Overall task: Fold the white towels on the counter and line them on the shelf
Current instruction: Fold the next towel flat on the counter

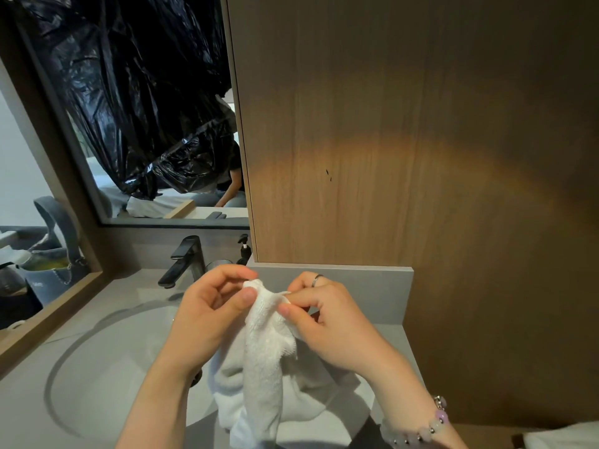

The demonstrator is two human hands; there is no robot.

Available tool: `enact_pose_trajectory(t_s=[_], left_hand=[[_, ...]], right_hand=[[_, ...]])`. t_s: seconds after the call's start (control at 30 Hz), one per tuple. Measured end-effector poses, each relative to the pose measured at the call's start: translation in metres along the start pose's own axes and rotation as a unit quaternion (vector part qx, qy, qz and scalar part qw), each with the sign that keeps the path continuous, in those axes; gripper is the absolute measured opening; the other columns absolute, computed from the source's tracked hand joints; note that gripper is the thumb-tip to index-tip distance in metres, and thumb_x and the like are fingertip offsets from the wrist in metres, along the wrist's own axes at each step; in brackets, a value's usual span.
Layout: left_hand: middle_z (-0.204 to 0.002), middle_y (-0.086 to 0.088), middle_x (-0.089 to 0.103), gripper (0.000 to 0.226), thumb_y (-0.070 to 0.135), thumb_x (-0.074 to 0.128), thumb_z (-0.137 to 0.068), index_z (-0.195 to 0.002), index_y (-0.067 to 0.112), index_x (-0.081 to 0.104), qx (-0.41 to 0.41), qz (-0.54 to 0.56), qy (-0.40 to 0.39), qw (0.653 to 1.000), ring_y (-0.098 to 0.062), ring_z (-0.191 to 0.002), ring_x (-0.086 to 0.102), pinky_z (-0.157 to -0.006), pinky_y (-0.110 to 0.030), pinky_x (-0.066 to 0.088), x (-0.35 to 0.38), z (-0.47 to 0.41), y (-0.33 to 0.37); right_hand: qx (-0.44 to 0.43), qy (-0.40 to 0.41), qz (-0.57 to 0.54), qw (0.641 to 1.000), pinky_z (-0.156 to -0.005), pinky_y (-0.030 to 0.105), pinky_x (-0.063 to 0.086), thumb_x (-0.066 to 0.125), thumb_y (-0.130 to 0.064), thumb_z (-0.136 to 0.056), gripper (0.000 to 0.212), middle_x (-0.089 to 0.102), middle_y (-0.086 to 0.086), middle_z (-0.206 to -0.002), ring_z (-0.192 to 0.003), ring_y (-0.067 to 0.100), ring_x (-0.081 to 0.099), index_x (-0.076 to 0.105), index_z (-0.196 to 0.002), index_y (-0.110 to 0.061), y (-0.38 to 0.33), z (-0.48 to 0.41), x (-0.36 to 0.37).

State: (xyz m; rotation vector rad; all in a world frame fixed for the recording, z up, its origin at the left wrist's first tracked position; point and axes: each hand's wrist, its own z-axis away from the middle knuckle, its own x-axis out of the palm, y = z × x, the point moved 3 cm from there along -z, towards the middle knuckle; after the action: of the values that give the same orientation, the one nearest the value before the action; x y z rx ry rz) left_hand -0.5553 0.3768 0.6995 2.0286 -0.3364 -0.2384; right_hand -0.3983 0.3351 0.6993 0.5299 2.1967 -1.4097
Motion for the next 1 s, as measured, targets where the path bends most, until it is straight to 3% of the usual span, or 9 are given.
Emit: enact_pose_trajectory(t_s=[0.03, 0.1, 0.17, 0.3, 0.5, 0.67, 0.77, 0.9, 1.0], left_hand=[[-0.071, 0.005, 0.068, 0.032, 0.054, 0.08, -0.058, -0.08, 0.032, 0.071, -0.004, 0.006, -0.004, 1.0, -0.004, -0.067, 0.063, -0.063, -0.014, 0.051, 0.001, 0.0, 0.001], [-0.071, 0.006, 0.068, 0.011, 0.028, 0.073, -0.075, -0.084, 0.033, 0.071, 0.0, -0.026, 0.015, 1.0, -0.003, -0.068, 0.062, -0.064, -0.014, 0.051, -0.001, -0.003, 0.004], [-0.076, 0.006, 0.068, 0.025, 0.008, 0.063, -0.085, -0.094, 0.03, 0.07, 0.004, -0.108, 0.021, 0.994, -0.004, -0.072, 0.062, -0.067, -0.013, 0.05, -0.006, -0.007, 0.006], [-0.086, 0.013, 0.068, 0.019, 0.011, 0.062, -0.087, -0.089, 0.029, 0.069, 0.021, -0.209, 0.006, 0.978, -0.002, -0.082, 0.062, -0.074, -0.013, 0.047, -0.01, -0.015, 0.013], [-0.087, 0.017, 0.065, 0.024, 0.01, 0.059, -0.088, -0.092, 0.034, 0.062, 0.093, -0.262, 0.022, 0.96, 0.004, -0.083, 0.058, -0.068, -0.007, 0.045, 0.003, -0.035, 0.028], [-0.082, 0.022, 0.063, 0.022, 0.01, 0.056, -0.09, -0.094, 0.031, 0.061, 0.12, -0.21, 0.027, 0.97, 0.005, -0.079, 0.057, -0.074, -0.009, 0.044, 0.007, -0.062, 0.046], [-0.082, 0.017, 0.063, 0.023, 0.01, 0.057, -0.091, -0.092, 0.033, 0.061, 0.124, -0.206, 0.02, 0.97, 0.004, -0.08, 0.057, -0.078, -0.012, 0.045, 0.006, -0.075, 0.055], [-0.085, 0.014, 0.062, 0.022, 0.013, 0.056, -0.092, -0.094, 0.034, 0.061, 0.125, -0.212, 0.041, 0.968, -0.004, -0.082, 0.057, -0.078, -0.022, 0.045, 0.002, -0.081, 0.054], [-0.089, 0.013, 0.062, 0.024, 0.012, 0.054, -0.093, -0.093, 0.036, 0.06, 0.121, -0.193, 0.077, 0.971, -0.002, -0.084, 0.057, -0.078, -0.02, 0.044, -0.002, -0.082, 0.053]], right_hand=[[0.002, -0.002, 0.001, 1.0, -0.066, 0.01, 0.032, 0.055, -0.023, -0.094, 0.036, 0.047, -0.006, -0.082, -0.076, 0.002, 0.045, 0.06, -0.064, -0.003, 0.0, -0.001, -0.001], [0.004, -0.008, 0.014, 1.0, -0.065, 0.009, 0.031, 0.055, -0.022, -0.093, 0.037, 0.046, -0.007, -0.08, -0.074, 0.0, 0.044, 0.057, -0.059, -0.011, -0.001, -0.002, -0.004], [-0.001, -0.026, 0.045, 0.999, -0.065, 0.008, 0.03, 0.055, -0.022, -0.093, 0.037, 0.046, -0.007, -0.077, -0.073, -0.003, 0.043, 0.052, -0.057, -0.02, -0.001, -0.003, -0.008], [-0.023, -0.054, 0.074, 0.996, -0.063, 0.013, 0.031, 0.057, -0.022, -0.092, 0.041, 0.045, -0.006, -0.069, -0.067, 0.001, 0.041, 0.044, -0.055, -0.03, -0.003, -0.007, -0.014], [0.008, -0.085, 0.084, 0.993, -0.064, 0.024, 0.032, 0.059, -0.028, -0.091, 0.052, 0.042, -0.013, -0.058, -0.06, 0.006, 0.041, 0.045, -0.041, -0.029, -0.007, -0.021, -0.035], [0.023, -0.109, 0.105, 0.988, -0.059, 0.032, 0.027, 0.052, -0.033, -0.095, 0.051, 0.034, 0.003, -0.06, -0.056, 0.017, 0.03, 0.03, -0.052, -0.017, -0.007, -0.036, -0.047], [0.041, -0.101, 0.092, 0.99, -0.055, 0.029, 0.023, 0.05, -0.032, -0.096, 0.05, 0.027, -0.002, -0.055, -0.052, 0.013, 0.026, 0.028, -0.054, -0.018, 0.001, -0.035, -0.051], [0.053, -0.097, 0.13, 0.985, -0.059, 0.035, 0.03, 0.05, -0.036, -0.095, 0.052, 0.035, 0.004, -0.063, -0.056, 0.018, 0.032, 0.029, -0.052, -0.016, 0.01, -0.032, -0.063], [0.069, -0.102, 0.139, 0.983, -0.069, 0.042, 0.04, 0.05, -0.035, -0.095, 0.052, 0.039, -0.004, -0.066, -0.06, 0.016, 0.036, 0.029, -0.053, -0.013, 0.014, -0.026, -0.069]])
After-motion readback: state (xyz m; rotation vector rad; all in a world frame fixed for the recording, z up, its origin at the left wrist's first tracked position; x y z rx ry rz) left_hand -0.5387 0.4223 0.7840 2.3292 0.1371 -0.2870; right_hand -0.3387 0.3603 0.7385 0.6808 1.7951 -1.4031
